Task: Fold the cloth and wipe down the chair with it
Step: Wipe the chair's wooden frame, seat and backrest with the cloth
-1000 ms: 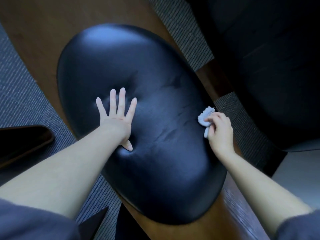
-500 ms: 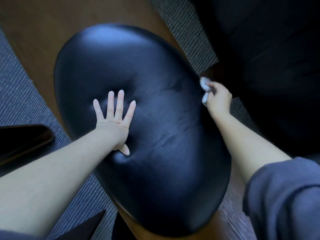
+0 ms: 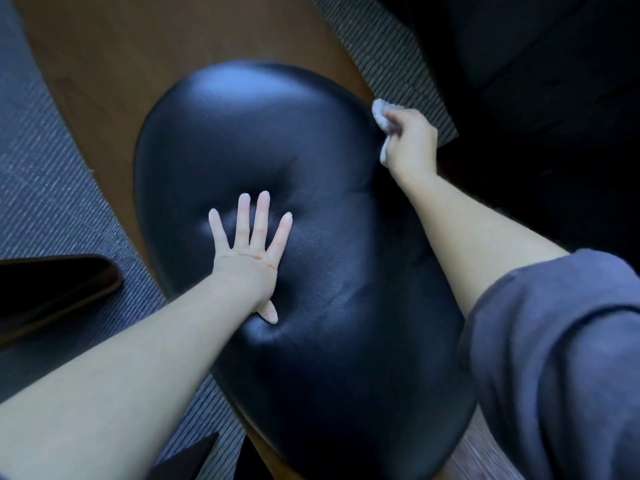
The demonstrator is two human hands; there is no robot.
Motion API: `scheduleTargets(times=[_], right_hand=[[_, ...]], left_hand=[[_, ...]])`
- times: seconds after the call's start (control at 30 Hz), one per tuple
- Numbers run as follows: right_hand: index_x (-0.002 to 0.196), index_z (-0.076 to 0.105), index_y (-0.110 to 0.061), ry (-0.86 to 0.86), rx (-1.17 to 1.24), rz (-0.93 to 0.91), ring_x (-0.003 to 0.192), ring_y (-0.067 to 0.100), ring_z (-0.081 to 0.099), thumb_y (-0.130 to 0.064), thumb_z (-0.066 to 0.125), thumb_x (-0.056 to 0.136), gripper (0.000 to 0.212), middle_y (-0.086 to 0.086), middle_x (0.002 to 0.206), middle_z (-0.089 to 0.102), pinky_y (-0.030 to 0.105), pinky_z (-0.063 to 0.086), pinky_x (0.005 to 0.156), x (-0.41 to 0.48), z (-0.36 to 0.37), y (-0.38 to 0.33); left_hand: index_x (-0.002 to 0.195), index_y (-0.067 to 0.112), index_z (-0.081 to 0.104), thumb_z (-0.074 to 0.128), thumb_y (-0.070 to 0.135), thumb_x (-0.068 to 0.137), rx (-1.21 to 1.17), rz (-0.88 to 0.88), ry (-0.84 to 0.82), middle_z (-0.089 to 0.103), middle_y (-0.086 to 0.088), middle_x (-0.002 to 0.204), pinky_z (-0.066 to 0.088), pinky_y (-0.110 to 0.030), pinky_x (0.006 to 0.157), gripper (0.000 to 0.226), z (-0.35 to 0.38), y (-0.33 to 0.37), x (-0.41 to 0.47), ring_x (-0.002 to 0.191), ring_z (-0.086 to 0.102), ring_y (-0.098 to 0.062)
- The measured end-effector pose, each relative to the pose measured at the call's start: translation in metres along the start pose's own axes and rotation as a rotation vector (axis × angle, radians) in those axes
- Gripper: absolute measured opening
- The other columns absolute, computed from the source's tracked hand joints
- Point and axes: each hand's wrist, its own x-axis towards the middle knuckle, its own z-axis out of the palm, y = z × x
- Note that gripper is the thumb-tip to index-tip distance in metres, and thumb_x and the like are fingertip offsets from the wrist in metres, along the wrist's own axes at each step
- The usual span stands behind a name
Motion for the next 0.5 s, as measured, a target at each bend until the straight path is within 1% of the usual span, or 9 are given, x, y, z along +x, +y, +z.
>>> scheduleTargets(times=[0.03,0.07,0.13,0.2,0.23,0.3,0.37,0.43,0.5], right_hand=[[0.076,0.059,-0.033,-0.008,-0.040,-0.046,0.072,0.001,0.050,-0.002,0.040,0.086,0.037,-0.008,0.086,0.051,0.006,0.036,0.061,-0.003,-0.002,0.000],[0.090,0.065,-0.026,-0.038,-0.057,-0.040,0.083,0.008,0.054,-0.001,0.042,0.089,0.034,0.000,0.095,0.057,0.007,0.036,0.070,-0.011,-0.005,0.003],[0.108,0.069,-0.009,-0.022,-0.034,-0.025,0.104,0.022,0.057,0.001,0.046,0.085,0.034,0.012,0.112,0.063,0.013,0.036,0.087,-0.033,-0.014,0.027],[0.110,0.069,-0.003,0.002,-0.096,0.059,0.109,0.029,0.059,0.006,0.048,0.079,0.038,0.015,0.116,0.064,0.018,0.035,0.092,-0.071,-0.031,0.062],[0.109,0.069,-0.003,0.001,-0.131,0.120,0.109,0.031,0.060,0.009,0.049,0.078,0.040,0.016,0.116,0.065,0.017,0.035,0.093,-0.093,-0.043,0.078],[0.107,0.070,-0.004,-0.008,-0.166,0.218,0.108,0.031,0.061,0.012,0.050,0.076,0.040,0.015,0.115,0.066,0.010,0.032,0.091,-0.138,-0.065,0.095],[0.101,0.072,-0.004,-0.026,-0.189,0.226,0.103,0.030,0.062,0.015,0.052,0.072,0.039,0.013,0.110,0.067,0.004,0.029,0.090,-0.175,-0.076,0.094],[0.095,0.073,-0.003,-0.068,-0.197,0.187,0.097,0.031,0.062,0.017,0.054,0.071,0.037,0.012,0.105,0.067,0.009,0.031,0.088,-0.196,-0.076,0.082],[0.100,0.072,-0.006,-0.077,-0.177,0.204,0.100,0.029,0.058,0.013,0.051,0.076,0.036,0.011,0.109,0.063,0.013,0.031,0.086,-0.191,-0.068,0.071]], left_hand=[[0.108,0.012,-0.060,0.074,0.072,0.064,-0.004,-0.001,0.005,-0.069,-0.028,0.108,-0.018,-0.077,0.095,0.153,0.000,0.000,0.000,0.102,-0.059,-0.048],[0.108,0.013,-0.060,0.074,0.072,0.064,-0.006,-0.002,0.008,-0.068,-0.028,0.109,-0.018,-0.077,0.095,0.153,0.000,0.000,-0.001,0.103,-0.059,-0.048],[0.108,0.013,-0.060,0.074,0.072,0.064,-0.010,-0.006,0.011,-0.068,-0.027,0.110,-0.017,-0.077,0.097,0.152,0.001,0.000,-0.001,0.104,-0.059,-0.048],[0.109,0.013,-0.059,0.074,0.072,0.064,-0.019,-0.013,0.010,-0.068,-0.027,0.109,-0.016,-0.077,0.098,0.152,0.000,0.000,-0.002,0.103,-0.059,-0.048],[0.110,0.013,-0.059,0.074,0.072,0.064,-0.022,-0.019,0.010,-0.068,-0.028,0.109,-0.016,-0.077,0.098,0.152,0.000,0.000,-0.002,0.103,-0.059,-0.048],[0.114,0.013,-0.057,0.073,0.073,0.064,-0.022,-0.029,0.019,-0.068,-0.028,0.110,-0.014,-0.077,0.099,0.152,-0.001,0.000,-0.003,0.108,-0.057,-0.049],[0.117,0.013,-0.056,0.072,0.074,0.065,-0.030,-0.031,0.027,-0.067,-0.029,0.112,-0.013,-0.077,0.100,0.151,-0.002,0.001,-0.005,0.117,-0.052,-0.052],[0.120,0.012,-0.055,0.071,0.075,0.066,-0.038,-0.033,0.037,-0.066,-0.029,0.113,-0.012,-0.077,0.102,0.150,-0.003,0.002,-0.009,0.122,-0.048,-0.053],[0.121,0.012,-0.054,0.070,0.075,0.066,-0.029,-0.042,0.049,-0.065,-0.030,0.114,-0.010,-0.077,0.103,0.150,-0.001,0.003,-0.009,0.119,-0.051,-0.052]])
